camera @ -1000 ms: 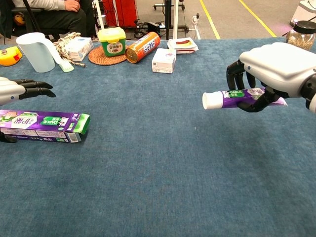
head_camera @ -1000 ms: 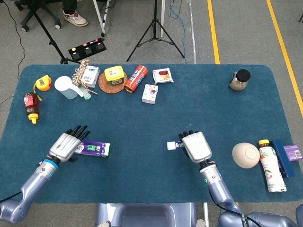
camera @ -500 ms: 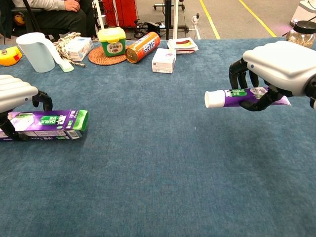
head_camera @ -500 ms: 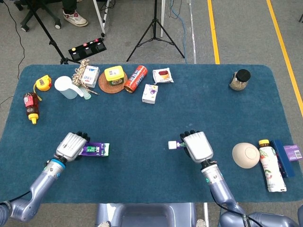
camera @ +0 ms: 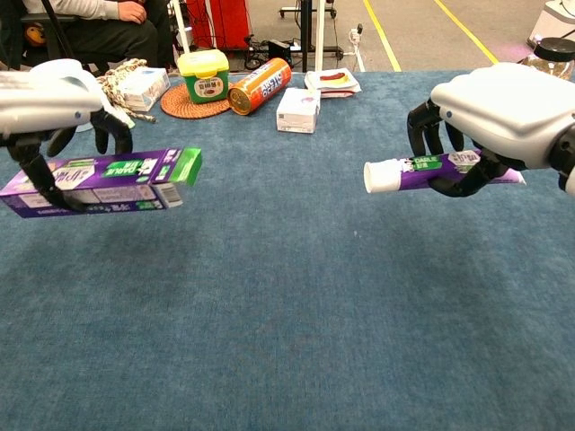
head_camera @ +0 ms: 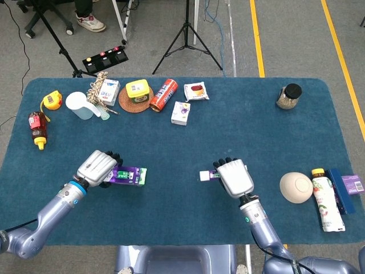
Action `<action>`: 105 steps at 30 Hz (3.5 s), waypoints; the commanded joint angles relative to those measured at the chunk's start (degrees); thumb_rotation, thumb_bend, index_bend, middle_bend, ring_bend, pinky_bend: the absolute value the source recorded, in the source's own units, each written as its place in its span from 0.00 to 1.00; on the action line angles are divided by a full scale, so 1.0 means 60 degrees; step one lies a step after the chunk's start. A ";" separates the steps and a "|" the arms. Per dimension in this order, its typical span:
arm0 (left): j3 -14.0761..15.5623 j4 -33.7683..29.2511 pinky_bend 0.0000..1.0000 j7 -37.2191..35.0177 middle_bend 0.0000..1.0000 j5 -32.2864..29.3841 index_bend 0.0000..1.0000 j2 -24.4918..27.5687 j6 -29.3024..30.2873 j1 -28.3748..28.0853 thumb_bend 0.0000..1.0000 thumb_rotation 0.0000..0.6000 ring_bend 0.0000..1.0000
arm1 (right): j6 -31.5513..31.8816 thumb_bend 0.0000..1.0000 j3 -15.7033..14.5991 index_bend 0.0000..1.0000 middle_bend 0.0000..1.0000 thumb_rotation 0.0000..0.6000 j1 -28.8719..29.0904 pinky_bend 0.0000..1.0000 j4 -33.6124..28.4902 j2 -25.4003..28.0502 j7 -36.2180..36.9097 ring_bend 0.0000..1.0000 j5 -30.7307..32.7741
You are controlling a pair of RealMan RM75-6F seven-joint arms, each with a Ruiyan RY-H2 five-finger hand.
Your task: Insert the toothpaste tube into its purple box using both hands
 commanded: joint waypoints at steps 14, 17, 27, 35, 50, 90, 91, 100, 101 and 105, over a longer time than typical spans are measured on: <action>-0.0273 -0.2155 0.57 0.3362 0.34 -0.5973 0.47 0.0429 0.0888 -0.3726 0.24 1.00 0.31 | 0.0254 0.49 0.0407 0.55 0.56 1.00 0.0242 0.68 -0.1282 -0.0006 -0.1056 0.55 0.1051; -0.0187 -0.2290 0.57 0.3670 0.34 -0.6503 0.47 0.0172 0.1314 -0.4144 0.25 1.00 0.31 | 0.0313 0.49 0.0434 0.55 0.56 1.00 0.0290 0.68 -0.1400 0.0011 -0.1220 0.55 0.1201; 0.0068 -0.2512 0.56 0.4358 0.34 -0.7397 0.47 -0.0698 0.2440 -0.5034 0.25 1.00 0.31 | 0.0507 0.49 0.0659 0.56 0.56 1.00 0.0429 0.68 -0.1855 0.0222 -0.1385 0.55 0.1746; -0.0084 -0.2375 0.56 0.4193 0.34 -0.7782 0.47 -0.0999 0.2636 -0.5369 0.25 1.00 0.31 | 0.0683 0.49 0.0559 0.56 0.56 1.00 0.0478 0.69 -0.2135 0.0338 -0.1467 0.55 0.1830; -0.0179 -0.2336 0.56 0.3797 0.34 -0.7785 0.47 -0.1007 0.2735 -0.5618 0.25 1.00 0.31 | 0.0844 0.49 0.0375 0.56 0.56 1.00 0.0620 0.69 -0.2158 0.0067 -0.1483 0.55 0.1864; -0.0431 -0.1974 0.62 0.4409 0.34 -0.9084 0.47 -0.2094 0.3745 -0.6527 0.25 1.00 0.38 | 0.1581 0.49 0.0332 0.57 0.57 1.00 0.1012 0.70 -0.2535 -0.0510 -0.2283 0.56 0.2090; -0.0452 -0.1969 0.62 0.4459 0.34 -0.9150 0.47 -0.2131 0.3801 -0.6562 0.25 1.00 0.38 | 0.1603 0.48 0.0325 0.57 0.57 1.00 0.1021 0.70 -0.2514 -0.0542 -0.2322 0.56 0.2086; -0.0624 -0.2030 0.67 0.4681 0.34 -0.9502 0.47 -0.2338 0.4116 -0.6731 0.25 1.00 0.41 | 0.1753 0.49 0.0352 0.57 0.58 1.00 0.1087 0.70 -0.2333 -0.0749 -0.2594 0.57 0.2164; -0.0646 -0.2028 0.68 0.4708 0.34 -0.9549 0.47 -0.2371 0.4166 -0.6749 0.25 1.00 0.41 | 0.1799 0.49 0.0351 0.57 0.58 1.00 0.1092 0.70 -0.2309 -0.0785 -0.2646 0.57 0.2144; -0.0767 -0.1997 0.69 0.4764 0.34 -0.9681 0.47 -0.2533 0.4287 -0.6818 0.25 1.00 0.41 | 0.1950 0.48 0.0422 0.57 0.58 1.00 0.1107 0.71 -0.2342 -0.0935 -0.2788 0.57 0.2238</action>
